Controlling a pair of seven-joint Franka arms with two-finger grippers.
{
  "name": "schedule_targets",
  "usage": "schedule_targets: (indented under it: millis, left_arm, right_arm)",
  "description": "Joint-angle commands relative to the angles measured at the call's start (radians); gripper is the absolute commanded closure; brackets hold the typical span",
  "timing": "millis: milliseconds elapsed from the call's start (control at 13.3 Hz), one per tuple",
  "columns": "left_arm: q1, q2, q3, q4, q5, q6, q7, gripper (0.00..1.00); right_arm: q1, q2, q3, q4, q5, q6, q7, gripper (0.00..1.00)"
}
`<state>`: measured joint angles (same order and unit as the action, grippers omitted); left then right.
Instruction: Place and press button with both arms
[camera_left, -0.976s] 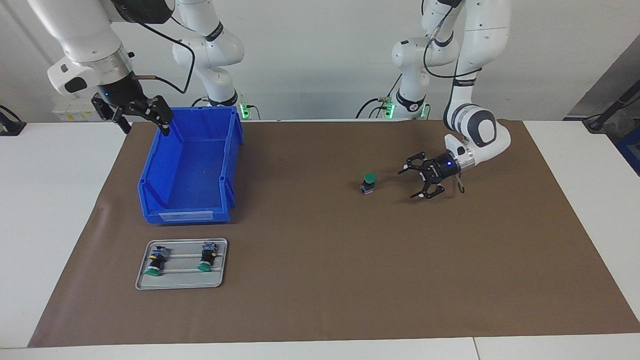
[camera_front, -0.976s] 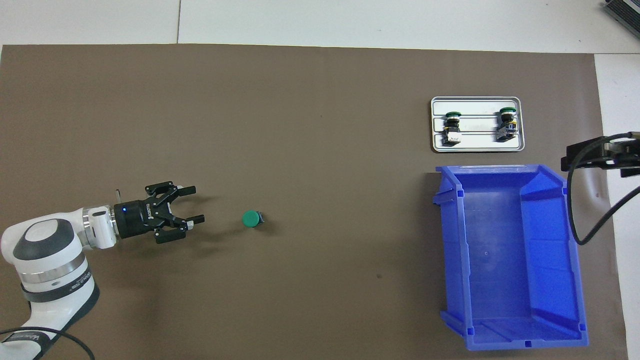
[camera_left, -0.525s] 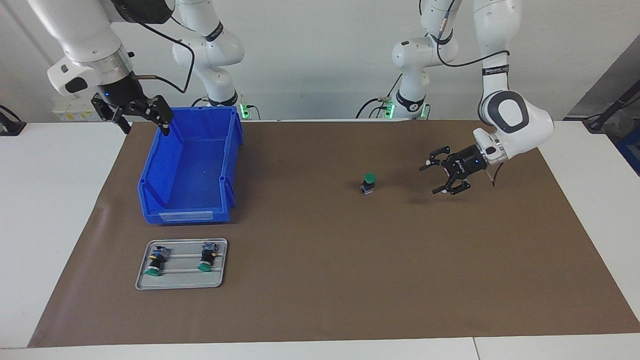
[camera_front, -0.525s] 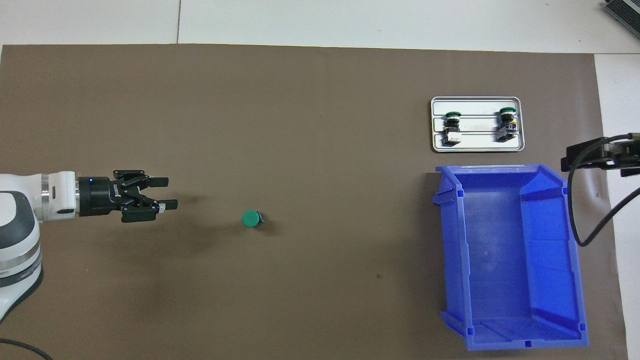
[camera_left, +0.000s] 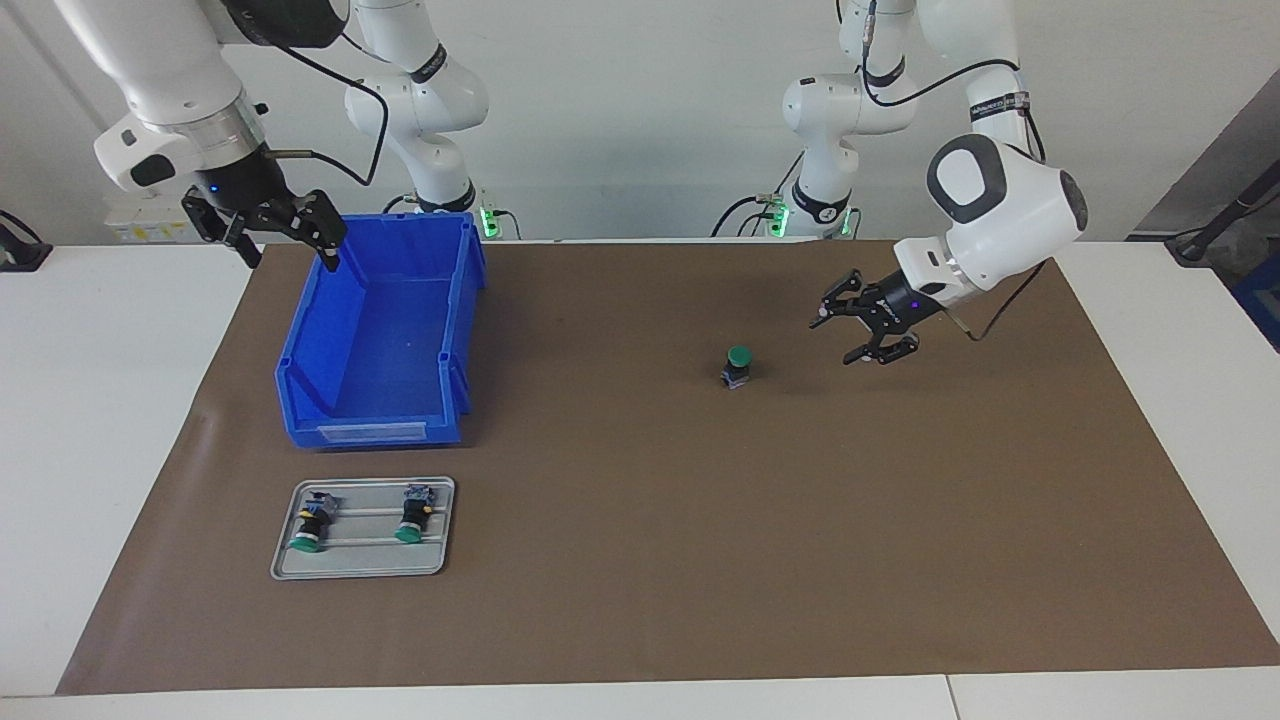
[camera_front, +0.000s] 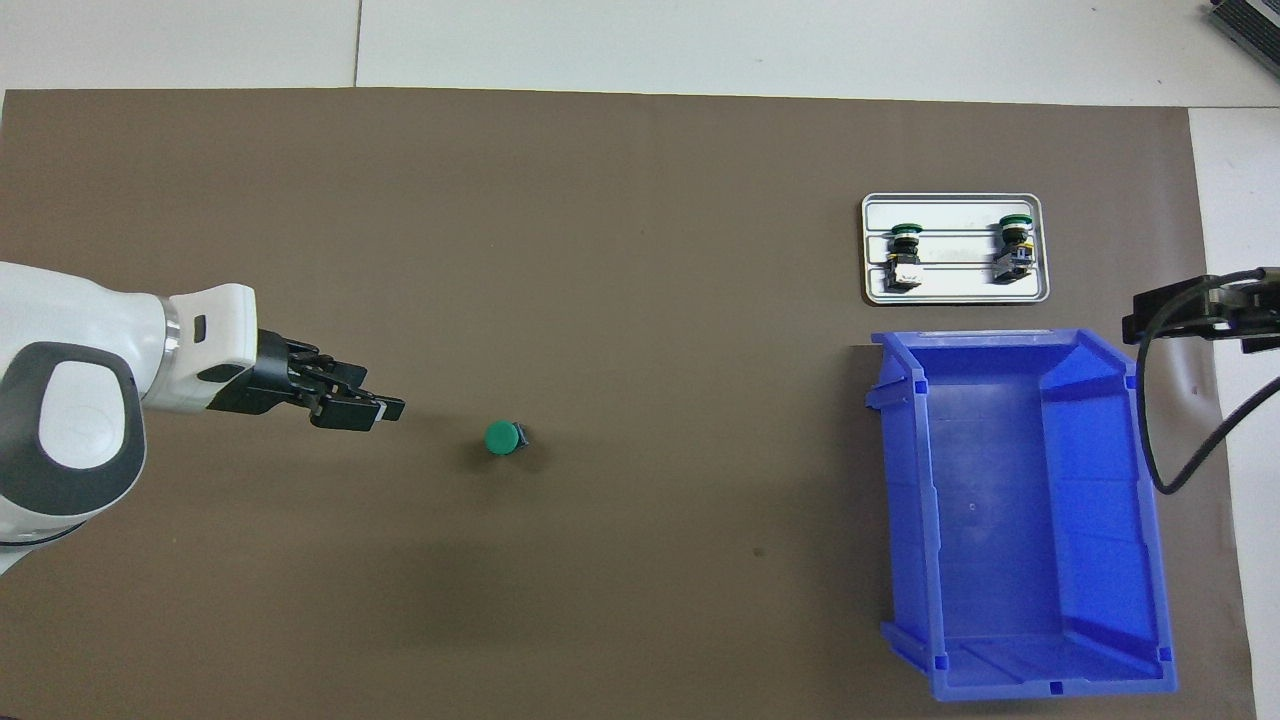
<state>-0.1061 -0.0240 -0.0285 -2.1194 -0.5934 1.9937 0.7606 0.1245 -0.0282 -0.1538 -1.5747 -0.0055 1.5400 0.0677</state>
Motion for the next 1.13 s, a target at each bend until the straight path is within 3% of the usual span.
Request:
schedule_targets:
  millis: [0,75,150,375,1051]
  left_arm:
    - [-0.13,0.001,0.01,0.003,0.174,0.098,-0.2,0.63]
    - [-0.171,0.002,0.01,-0.001,0.243,0.124,-0.272,0.92]
    - [-0.208,0.002,0.01,-0.005,0.301,0.135,-0.346,1.0]
    - [-0.303,-0.005,0.01,-0.052,0.441,0.216,-0.446,1.0]
    - [-0.42,0.015,0.01,-0.187,0.507,0.385,-0.587,1.0]
  right_arm:
    - [-0.013,-0.024,0.003,-0.03,0.007,0.017,-0.026,0.0]
    - [-0.011,-0.024,0.003,-0.03,0.007,0.017,-0.026,0.0]
    - [-0.011,-0.024,0.002,-0.03,0.007,0.017,-0.026,0.0]
    - [-0.013,-0.024,0.002,-0.03,0.009,0.017,-0.026,0.0]
    - [-0.013,-0.024,0.0,-0.03,0.007,0.017,-0.029,0.0]
